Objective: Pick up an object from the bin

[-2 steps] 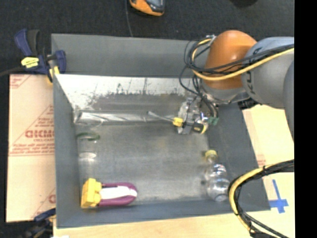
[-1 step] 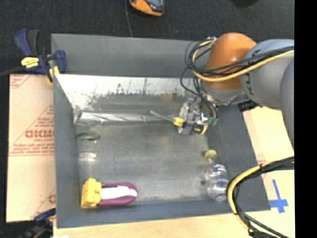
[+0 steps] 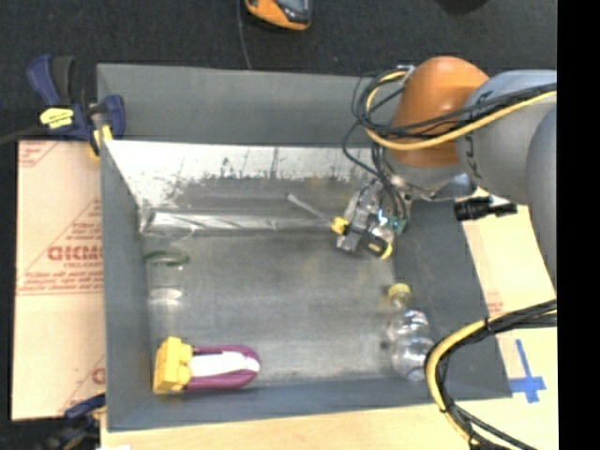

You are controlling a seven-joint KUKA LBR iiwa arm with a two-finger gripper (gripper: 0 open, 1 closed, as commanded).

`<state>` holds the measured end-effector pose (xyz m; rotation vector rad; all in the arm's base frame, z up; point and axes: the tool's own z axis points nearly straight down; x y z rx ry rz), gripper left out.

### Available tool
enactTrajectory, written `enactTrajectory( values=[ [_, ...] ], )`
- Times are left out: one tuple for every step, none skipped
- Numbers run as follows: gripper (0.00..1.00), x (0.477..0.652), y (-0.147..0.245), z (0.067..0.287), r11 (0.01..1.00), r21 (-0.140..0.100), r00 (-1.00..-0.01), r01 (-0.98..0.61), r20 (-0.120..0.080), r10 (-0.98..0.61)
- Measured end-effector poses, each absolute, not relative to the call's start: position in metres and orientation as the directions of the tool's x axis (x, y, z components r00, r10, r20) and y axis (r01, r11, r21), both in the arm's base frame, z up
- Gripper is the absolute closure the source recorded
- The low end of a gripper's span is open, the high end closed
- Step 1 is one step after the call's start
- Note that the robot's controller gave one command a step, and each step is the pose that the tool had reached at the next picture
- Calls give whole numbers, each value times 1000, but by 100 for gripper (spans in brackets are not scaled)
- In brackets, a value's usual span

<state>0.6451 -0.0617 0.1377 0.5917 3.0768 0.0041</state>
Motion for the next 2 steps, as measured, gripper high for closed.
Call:
enactTrajectory(
  values=[
    [100,645,-69,95,977,3,-977,213,-14,213],
    [100,645,-69,78,988,1,-988,156,-10,156]
  ],
)
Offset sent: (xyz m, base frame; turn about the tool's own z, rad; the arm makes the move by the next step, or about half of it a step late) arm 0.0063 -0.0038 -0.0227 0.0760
